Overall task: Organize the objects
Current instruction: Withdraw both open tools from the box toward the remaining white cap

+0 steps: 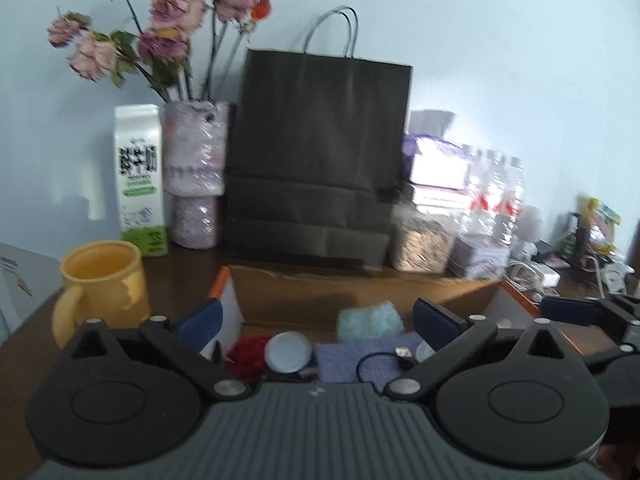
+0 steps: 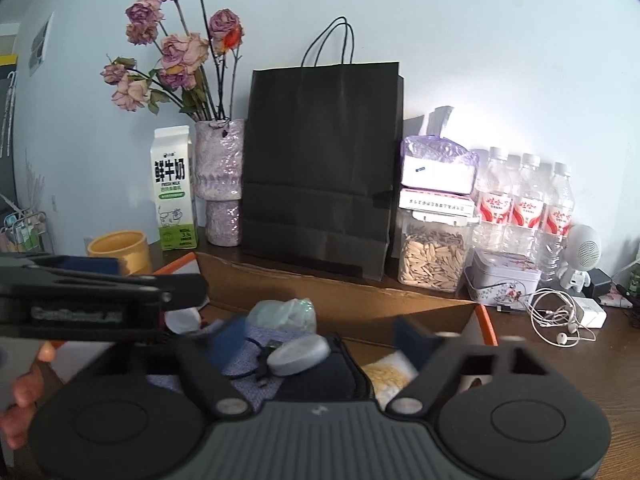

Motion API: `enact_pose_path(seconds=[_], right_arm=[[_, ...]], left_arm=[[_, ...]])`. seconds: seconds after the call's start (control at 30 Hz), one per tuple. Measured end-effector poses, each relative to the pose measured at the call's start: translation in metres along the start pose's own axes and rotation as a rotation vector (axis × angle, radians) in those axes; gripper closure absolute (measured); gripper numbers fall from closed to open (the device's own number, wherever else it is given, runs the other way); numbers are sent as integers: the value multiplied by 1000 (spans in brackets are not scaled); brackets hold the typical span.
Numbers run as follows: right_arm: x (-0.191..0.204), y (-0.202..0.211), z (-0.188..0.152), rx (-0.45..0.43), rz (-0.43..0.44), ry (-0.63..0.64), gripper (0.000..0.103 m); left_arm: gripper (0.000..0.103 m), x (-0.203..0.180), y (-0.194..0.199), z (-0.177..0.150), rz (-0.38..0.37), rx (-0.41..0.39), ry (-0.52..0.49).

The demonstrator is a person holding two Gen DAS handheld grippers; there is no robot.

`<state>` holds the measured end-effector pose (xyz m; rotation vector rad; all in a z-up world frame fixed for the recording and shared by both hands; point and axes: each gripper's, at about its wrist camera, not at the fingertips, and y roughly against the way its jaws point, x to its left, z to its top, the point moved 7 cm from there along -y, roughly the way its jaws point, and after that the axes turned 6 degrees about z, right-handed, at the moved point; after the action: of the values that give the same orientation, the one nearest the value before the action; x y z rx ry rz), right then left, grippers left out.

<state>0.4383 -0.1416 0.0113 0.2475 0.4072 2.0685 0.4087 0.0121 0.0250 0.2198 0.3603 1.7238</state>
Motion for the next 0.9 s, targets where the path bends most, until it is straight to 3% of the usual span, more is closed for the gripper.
enact_pose_path(seconds=[0.5, 0.9], right_arm=[[6, 21, -4, -14, -20, 8, 0], [14, 72, -21, -31, -31, 9, 0]], left_arm=[[0, 2, 20, -2, 8, 3, 11], [0, 3, 72, -17, -20, -11, 16]])
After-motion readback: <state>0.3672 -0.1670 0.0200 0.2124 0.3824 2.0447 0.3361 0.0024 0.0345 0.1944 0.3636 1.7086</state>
